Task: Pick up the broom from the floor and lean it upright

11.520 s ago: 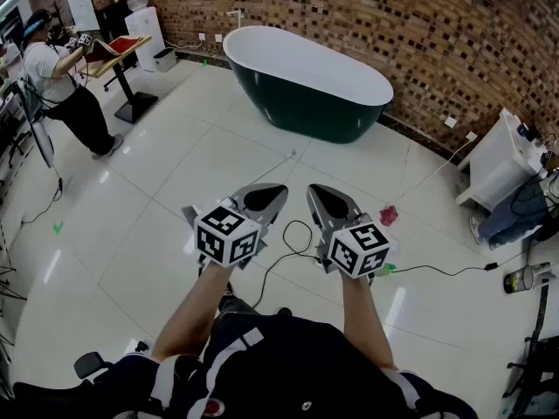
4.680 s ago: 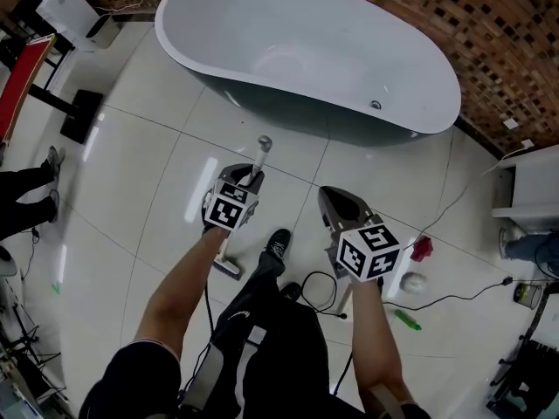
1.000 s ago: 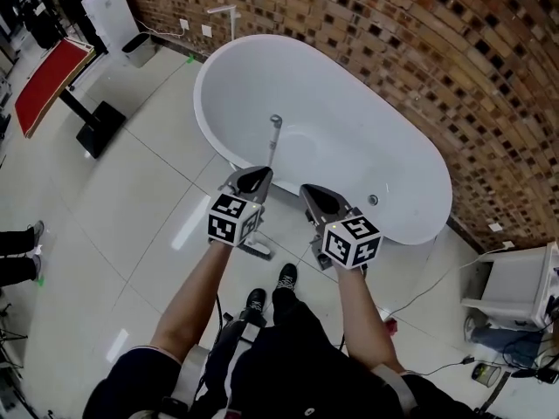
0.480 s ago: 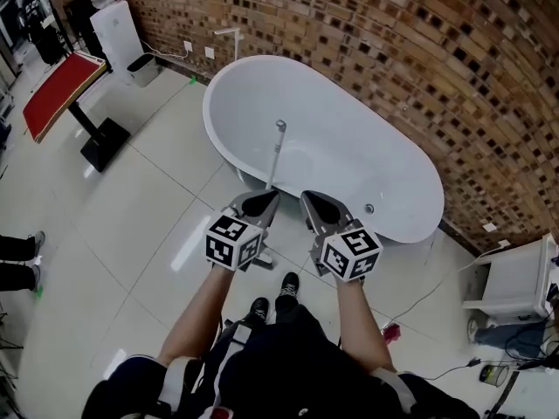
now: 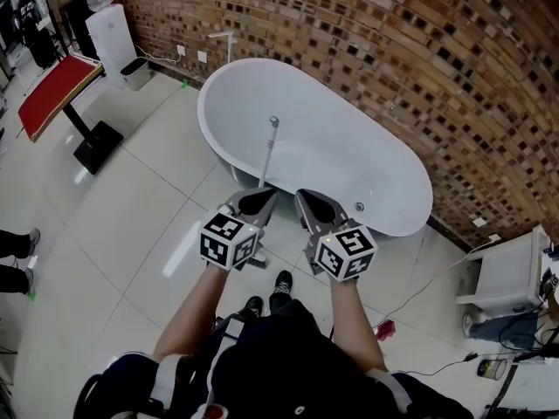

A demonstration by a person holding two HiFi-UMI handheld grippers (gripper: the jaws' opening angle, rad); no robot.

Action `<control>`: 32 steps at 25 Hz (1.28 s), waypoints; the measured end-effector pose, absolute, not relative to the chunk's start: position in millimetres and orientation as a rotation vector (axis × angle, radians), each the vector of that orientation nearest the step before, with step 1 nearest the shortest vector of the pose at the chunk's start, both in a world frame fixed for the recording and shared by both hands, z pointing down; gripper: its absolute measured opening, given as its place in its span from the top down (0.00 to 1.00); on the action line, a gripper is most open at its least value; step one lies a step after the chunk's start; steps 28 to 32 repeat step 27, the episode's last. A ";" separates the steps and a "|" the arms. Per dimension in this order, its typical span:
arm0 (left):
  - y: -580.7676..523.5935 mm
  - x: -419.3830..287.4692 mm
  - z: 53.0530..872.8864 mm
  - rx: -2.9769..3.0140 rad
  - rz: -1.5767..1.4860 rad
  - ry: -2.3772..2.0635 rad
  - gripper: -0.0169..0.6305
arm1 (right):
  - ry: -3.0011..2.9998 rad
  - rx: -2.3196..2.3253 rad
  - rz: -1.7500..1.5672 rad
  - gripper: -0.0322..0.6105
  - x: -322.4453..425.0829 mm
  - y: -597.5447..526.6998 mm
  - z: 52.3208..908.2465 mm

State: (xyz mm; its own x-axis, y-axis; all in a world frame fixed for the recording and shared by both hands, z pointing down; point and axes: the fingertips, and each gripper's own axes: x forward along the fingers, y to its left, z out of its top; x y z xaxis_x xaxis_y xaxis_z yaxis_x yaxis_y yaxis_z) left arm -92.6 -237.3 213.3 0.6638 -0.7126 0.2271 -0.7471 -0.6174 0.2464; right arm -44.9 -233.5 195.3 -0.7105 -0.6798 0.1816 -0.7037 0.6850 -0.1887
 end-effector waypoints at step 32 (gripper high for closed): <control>-224.1 -100.5 195.8 2.602 0.089 -1.149 0.97 | -2.826 1.206 0.315 0.95 -51.3 -219.3 173.3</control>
